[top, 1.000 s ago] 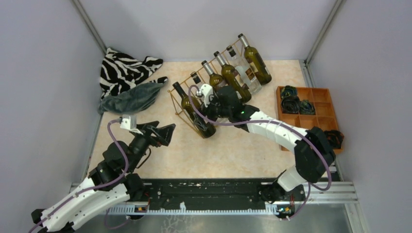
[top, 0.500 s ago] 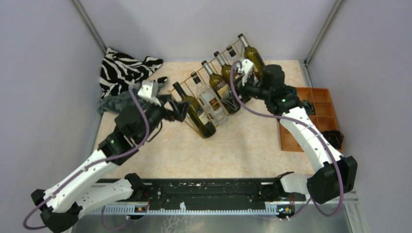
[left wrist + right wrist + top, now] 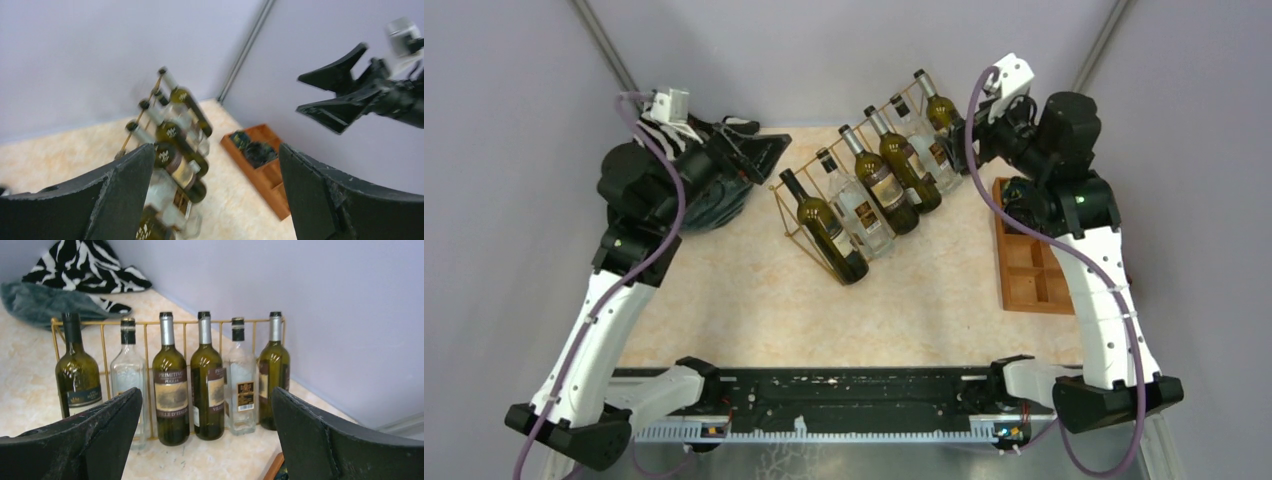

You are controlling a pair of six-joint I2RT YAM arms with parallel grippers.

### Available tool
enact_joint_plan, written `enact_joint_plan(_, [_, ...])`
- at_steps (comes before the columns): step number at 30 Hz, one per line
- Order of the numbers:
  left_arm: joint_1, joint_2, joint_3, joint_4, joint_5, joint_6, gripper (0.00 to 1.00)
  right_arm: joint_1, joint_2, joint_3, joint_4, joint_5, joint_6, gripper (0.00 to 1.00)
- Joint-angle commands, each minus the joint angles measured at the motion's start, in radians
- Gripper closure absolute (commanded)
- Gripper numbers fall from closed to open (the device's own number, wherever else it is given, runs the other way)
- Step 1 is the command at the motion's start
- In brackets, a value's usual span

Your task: Put the wine bottle on the wine rack

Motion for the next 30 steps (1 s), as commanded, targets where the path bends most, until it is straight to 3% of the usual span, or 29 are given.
enact_joint_plan(1, [0.005, -0.036, 0.132, -0.015, 0.09, -0.001, 0.02, 0.002, -0.024, 0.165, -0.086, 0.057, 0.029, 0.02])
enact_joint_plan(8, [0.006, -0.103, 0.211, -0.109, 0.043, 0.046, 0.01, 0.003, -0.007, 0.387, -0.132, 0.068, 0.187, 0.01])
enact_joint_plan(15, [0.006, -0.157, 0.222, -0.155, 0.027, 0.049, 0.02, 0.003, -0.019, 0.457, -0.147, 0.179, 0.333, 0.01])
enact_joint_plan(30, [0.006, -0.191, 0.234, -0.215, -0.009, 0.077, 0.01, 0.002, 0.001, 0.573, -0.204, 0.21, 0.199, 0.01])
